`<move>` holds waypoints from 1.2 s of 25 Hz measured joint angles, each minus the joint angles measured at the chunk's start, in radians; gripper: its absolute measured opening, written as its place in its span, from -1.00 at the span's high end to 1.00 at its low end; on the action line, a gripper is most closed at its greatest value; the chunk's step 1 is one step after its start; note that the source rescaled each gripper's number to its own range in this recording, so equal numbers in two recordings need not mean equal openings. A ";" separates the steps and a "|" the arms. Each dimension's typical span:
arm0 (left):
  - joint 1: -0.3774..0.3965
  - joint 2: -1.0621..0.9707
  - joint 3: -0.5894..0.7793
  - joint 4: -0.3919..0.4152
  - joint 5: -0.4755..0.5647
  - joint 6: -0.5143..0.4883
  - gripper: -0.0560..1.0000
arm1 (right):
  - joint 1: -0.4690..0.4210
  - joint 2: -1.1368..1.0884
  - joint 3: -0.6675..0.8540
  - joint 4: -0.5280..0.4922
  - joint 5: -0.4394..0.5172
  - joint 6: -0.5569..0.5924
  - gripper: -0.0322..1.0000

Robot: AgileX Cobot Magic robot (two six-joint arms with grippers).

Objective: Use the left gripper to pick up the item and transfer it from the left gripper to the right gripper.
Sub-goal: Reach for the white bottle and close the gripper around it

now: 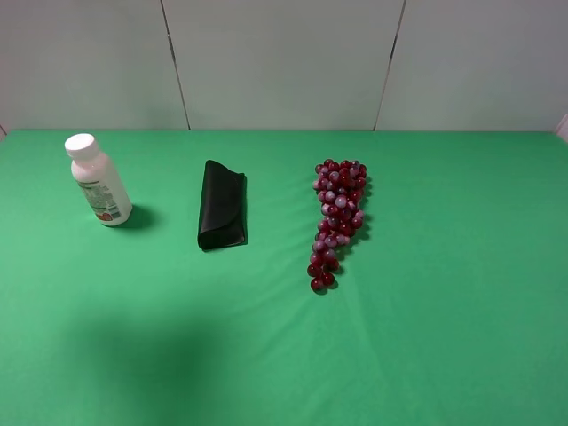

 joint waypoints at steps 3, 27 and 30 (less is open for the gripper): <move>0.000 0.102 -0.045 0.000 -0.003 0.000 -1.00 | 0.000 0.000 0.000 0.000 0.000 0.000 -1.00; -0.063 0.525 -0.105 0.006 -0.213 -0.036 -1.00 | 0.000 0.000 0.000 0.000 0.000 0.000 -1.00; -0.085 0.557 -0.109 0.027 -0.240 -0.046 -1.00 | 0.000 0.000 0.000 0.000 0.000 0.000 -1.00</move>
